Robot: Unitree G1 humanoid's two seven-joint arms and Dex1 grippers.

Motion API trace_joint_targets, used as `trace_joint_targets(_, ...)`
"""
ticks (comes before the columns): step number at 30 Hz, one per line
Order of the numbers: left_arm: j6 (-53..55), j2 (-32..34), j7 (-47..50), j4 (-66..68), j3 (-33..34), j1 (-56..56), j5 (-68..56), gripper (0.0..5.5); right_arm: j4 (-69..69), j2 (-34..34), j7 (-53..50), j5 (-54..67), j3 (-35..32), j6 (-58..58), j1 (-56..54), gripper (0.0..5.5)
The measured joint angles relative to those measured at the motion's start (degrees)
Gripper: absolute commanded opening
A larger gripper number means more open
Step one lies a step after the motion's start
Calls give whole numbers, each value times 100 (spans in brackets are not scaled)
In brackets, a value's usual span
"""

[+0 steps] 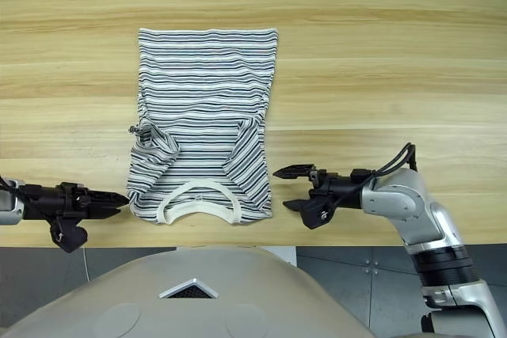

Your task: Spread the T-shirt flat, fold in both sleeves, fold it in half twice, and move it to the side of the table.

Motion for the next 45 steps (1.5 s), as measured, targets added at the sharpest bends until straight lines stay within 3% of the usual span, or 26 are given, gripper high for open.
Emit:
trace_joint_targets(14, 340, -202, 1671, 617, -489, -190, 363, 227, 301, -193, -592, -6, 746, -282, -415, 397)
trace_joint_targets(22, 459, 515, 2038, 1249, -700, -298, 218, 334, 471, -270, -810, -79, 892, -295, -633, 403)
trace_joint_targets(29, 540, 470, 2186, 970, -1058, -410, 3, 437, 535, -342, -1044, -196, 974, -342, -730, 403)
trace_joint_targets(40, 679, -59, 2805, 1123, -1417, -610, 4, 437, 581, -336, -1185, -284, 1362, -354, -999, 403)
trace_joint_targets(45, 626, -85, 3024, 1338, -1651, -778, 164, 345, 574, -182, -1190, -278, 1634, -223, -1075, 298)
